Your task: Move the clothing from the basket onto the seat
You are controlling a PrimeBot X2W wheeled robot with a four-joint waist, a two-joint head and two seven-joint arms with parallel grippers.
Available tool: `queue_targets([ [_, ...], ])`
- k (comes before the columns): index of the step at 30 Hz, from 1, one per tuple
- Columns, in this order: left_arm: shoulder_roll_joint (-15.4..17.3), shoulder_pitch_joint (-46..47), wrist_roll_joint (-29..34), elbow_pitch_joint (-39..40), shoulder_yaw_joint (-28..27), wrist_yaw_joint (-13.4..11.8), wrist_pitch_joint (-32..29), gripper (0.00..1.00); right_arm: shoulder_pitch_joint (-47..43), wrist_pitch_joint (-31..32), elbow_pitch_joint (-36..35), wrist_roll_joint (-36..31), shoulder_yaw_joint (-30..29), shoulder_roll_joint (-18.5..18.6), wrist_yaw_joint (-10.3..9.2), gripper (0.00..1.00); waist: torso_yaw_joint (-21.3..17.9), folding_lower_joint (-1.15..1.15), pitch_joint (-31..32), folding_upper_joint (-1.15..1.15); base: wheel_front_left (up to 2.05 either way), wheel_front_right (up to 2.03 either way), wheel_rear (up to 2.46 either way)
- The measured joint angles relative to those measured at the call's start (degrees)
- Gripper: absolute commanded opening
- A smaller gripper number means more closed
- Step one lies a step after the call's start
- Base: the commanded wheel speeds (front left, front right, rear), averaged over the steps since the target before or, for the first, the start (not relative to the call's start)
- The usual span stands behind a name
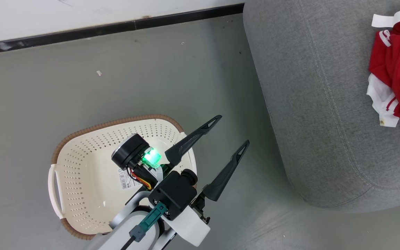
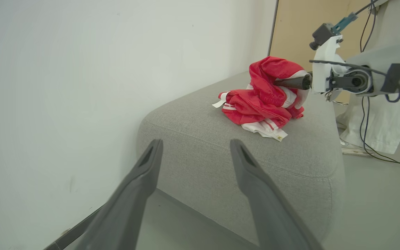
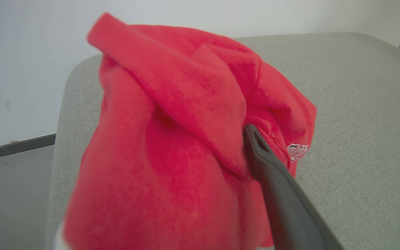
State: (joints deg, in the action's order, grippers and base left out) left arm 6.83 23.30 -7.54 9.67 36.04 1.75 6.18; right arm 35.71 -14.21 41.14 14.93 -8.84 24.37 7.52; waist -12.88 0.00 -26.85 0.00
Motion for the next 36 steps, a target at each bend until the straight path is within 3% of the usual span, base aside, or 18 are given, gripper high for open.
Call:
queue_targets([
  [19, 0.1, 0.0, -1.0, -1.2, -1.4, -0.1, 1.0, 1.00, -10.8, 0.2, -9.1, 6.6, 7.1, 1.4, 0.00, 1.00, -4.3, 0.00, 2.1, 0.00, 0.00, 0.00, 0.00],
  [36, 0.6, -0.3, -1.6, -2.3, -2.8, -0.4, 2.6, 1.00, -19.4, 9.1, -23.8, 13.4, 13.4, 5.0, 0.00, 1.00, -7.7, 0.00, 4.3, 0.00, 0.00, 0.00, 0.00],
])
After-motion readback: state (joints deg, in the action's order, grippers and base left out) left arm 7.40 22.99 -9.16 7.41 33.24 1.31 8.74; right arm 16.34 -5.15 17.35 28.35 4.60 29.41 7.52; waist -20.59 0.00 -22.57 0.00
